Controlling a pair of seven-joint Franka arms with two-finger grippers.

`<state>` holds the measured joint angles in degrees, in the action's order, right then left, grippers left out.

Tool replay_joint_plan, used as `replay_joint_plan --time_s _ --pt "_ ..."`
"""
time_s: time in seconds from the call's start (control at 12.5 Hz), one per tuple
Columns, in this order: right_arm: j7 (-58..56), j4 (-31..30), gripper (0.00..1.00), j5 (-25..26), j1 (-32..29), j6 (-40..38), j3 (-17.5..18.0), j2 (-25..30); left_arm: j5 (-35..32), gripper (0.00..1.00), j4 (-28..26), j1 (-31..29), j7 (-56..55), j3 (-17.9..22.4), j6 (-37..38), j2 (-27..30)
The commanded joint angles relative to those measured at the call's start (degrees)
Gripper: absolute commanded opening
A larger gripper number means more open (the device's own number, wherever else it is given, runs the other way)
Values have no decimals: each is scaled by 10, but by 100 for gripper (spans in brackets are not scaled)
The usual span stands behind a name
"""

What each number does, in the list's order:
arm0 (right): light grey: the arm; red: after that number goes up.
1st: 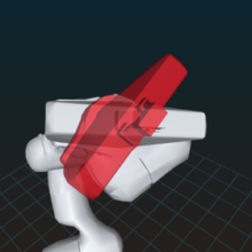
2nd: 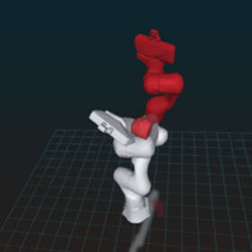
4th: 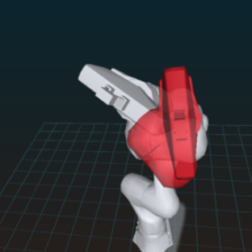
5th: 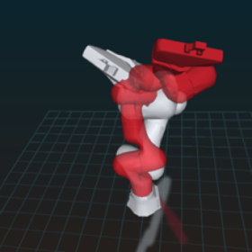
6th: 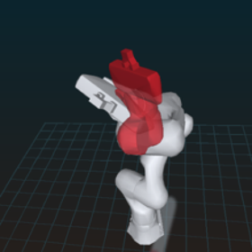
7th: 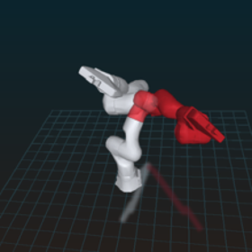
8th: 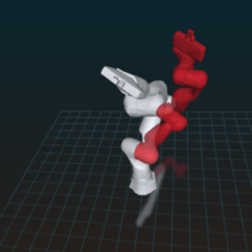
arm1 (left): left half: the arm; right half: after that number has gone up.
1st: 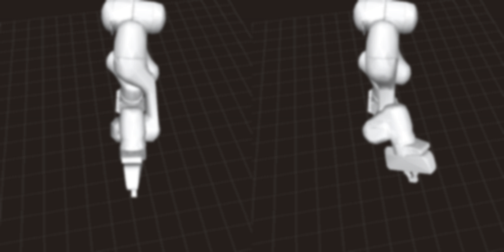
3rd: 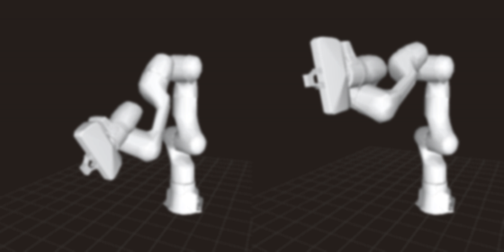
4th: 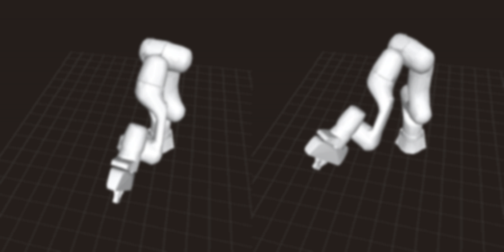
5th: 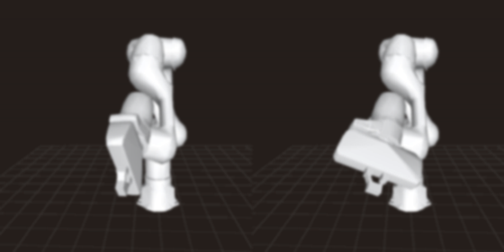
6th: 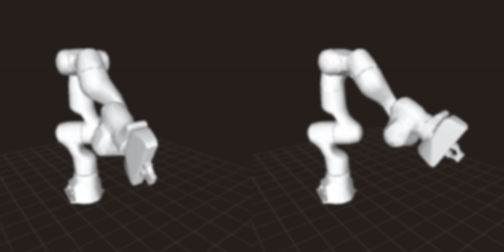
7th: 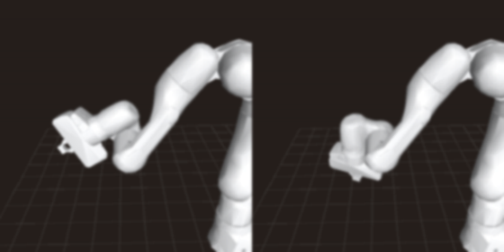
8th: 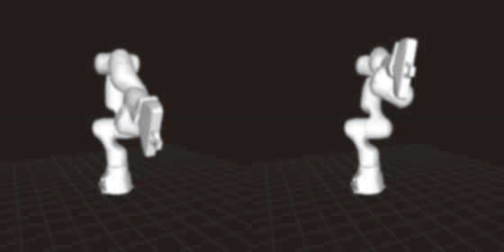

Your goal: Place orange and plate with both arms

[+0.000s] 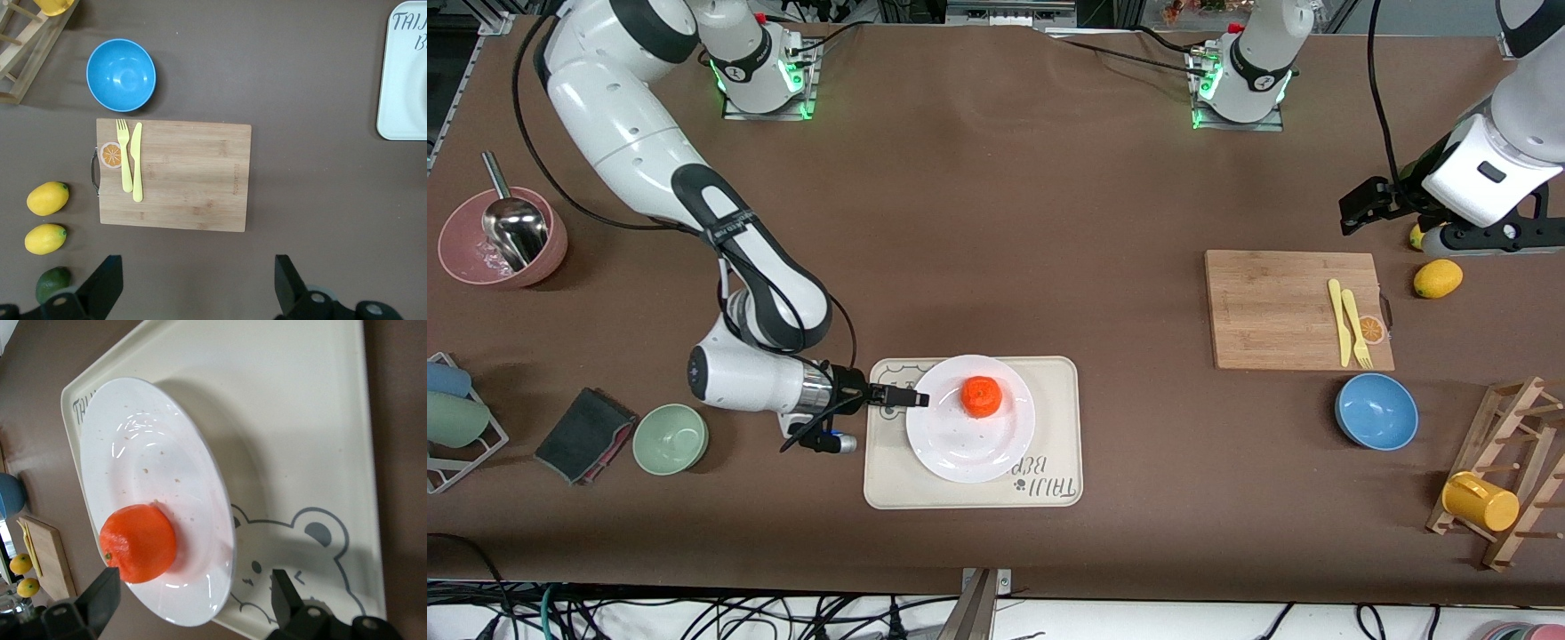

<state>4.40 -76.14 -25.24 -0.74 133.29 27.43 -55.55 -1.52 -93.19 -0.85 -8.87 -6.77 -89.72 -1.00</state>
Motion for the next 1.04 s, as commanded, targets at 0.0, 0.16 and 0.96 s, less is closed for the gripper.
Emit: replay_joint_plan --time_s 0.0,0.16,0.96 --pt "6 -53 100 19 -4 -58 -32 86 11 100 -8 -2 14 3 4 11" --pt "-1 -115 100 59 -3 -119 -66 175 11 100 -8 -3 14 4 4 11" --pt "-16 -227 100 237 -3 -403 -155 568 11 100 -8 -8 14 3 8 11"
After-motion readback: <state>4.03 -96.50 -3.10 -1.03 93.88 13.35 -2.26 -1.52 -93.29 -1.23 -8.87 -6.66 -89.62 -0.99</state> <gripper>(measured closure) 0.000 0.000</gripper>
